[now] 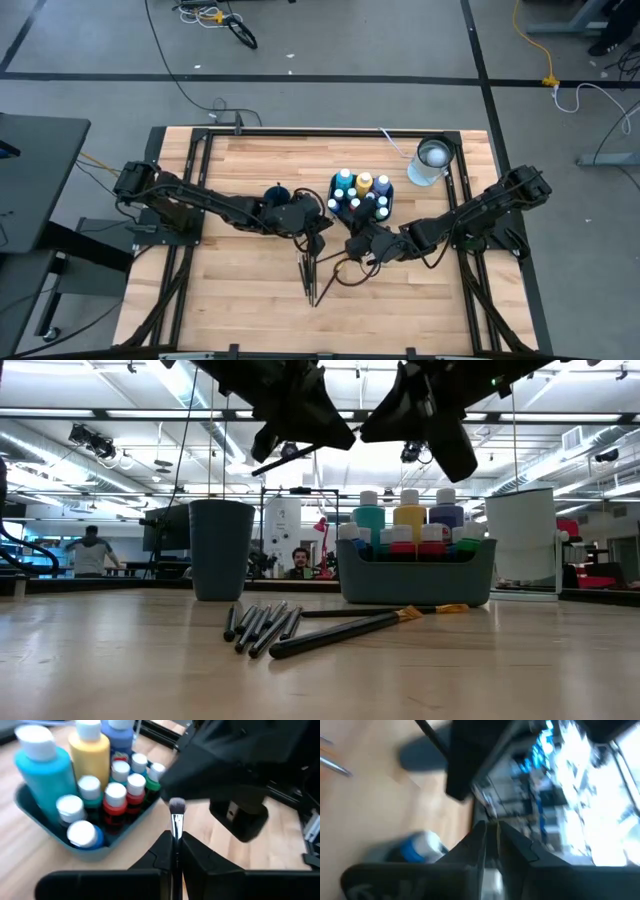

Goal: Pick & Place Paint Supplies
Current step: Put the silver paintbrush into the blue cup

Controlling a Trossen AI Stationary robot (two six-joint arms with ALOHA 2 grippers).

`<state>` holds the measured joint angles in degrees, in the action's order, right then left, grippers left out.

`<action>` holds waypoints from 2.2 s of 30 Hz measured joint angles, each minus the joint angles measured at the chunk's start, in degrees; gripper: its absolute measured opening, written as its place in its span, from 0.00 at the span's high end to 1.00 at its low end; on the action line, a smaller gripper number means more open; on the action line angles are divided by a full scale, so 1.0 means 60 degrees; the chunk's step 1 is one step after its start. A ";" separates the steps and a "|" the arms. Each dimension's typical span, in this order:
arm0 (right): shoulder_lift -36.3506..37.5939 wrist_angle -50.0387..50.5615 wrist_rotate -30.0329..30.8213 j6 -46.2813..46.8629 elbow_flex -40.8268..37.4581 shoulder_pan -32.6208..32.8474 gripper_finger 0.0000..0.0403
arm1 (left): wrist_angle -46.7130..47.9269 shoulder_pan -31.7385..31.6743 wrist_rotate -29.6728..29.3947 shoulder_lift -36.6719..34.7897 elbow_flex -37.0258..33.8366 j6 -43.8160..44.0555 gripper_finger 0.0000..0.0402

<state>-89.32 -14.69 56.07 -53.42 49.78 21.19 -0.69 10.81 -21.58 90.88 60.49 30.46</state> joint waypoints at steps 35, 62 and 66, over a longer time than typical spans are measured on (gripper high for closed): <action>0.0004 -0.0785 -0.6520 0.4197 0.0007 -0.1577 0.86 | -0.8678 -0.0560 -0.3746 -0.3094 -0.6100 -0.5068 0.93; -0.0027 -0.0514 -0.9763 0.5177 0.0004 -0.1793 0.68 | -0.9631 -0.1140 -0.2791 -0.3091 -0.7759 -0.4761 0.86; -0.0208 0.0292 -1.0585 0.6037 0.0004 -0.1481 0.68 | -0.9570 -0.1140 -0.2790 -0.3091 -0.7759 -0.4736 0.85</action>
<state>-90.57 -12.94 -7.44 -17.20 49.80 12.30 -58.11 3.97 -38.32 72.34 13.93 2.04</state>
